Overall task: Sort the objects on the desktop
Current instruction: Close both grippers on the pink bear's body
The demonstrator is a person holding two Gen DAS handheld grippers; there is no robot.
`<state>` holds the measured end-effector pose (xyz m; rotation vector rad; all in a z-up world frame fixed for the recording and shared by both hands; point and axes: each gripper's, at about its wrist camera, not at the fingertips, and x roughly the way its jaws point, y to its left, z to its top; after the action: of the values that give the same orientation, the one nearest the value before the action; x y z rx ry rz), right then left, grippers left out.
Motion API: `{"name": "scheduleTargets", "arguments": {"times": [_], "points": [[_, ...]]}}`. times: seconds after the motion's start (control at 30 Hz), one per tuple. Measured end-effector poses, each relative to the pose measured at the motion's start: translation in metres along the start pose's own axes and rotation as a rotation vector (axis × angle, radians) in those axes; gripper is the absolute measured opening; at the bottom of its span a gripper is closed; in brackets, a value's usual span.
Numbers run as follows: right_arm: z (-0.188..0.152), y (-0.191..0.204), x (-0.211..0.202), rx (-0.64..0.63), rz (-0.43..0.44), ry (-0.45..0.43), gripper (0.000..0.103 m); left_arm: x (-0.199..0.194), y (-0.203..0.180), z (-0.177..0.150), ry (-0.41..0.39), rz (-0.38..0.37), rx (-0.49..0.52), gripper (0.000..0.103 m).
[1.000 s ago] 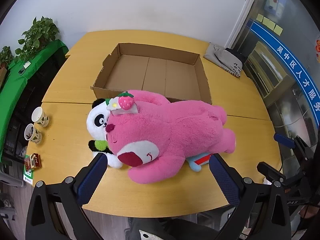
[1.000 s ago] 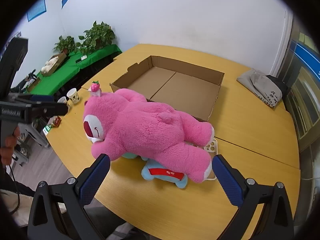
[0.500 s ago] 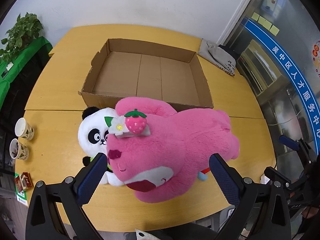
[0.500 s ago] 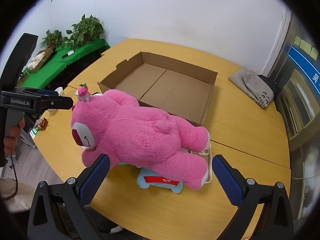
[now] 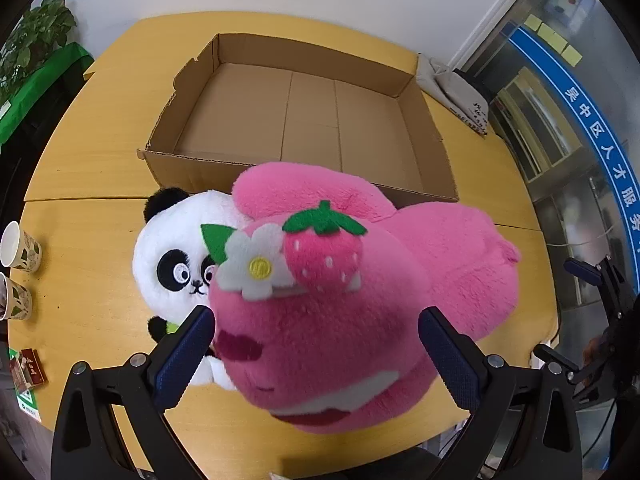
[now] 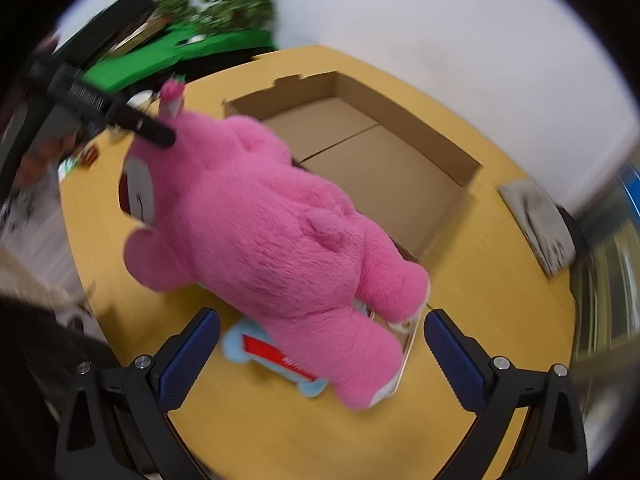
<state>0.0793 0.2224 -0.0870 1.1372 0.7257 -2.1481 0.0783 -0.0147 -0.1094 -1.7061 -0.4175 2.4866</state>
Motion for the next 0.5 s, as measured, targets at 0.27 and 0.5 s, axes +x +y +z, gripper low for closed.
{"name": "scheduleTargets", "arguments": {"times": [0.27,0.5], "points": [[0.001,-0.011,0.055,-0.035,0.13,-0.038,0.099,0.018,-0.003,0.007,0.01,0.044,-0.022,0.103],[-0.003,-0.009,0.08,0.053,0.243,0.007,0.08,0.03,-0.005,0.01,0.019,0.081,-0.035,0.102]]}}
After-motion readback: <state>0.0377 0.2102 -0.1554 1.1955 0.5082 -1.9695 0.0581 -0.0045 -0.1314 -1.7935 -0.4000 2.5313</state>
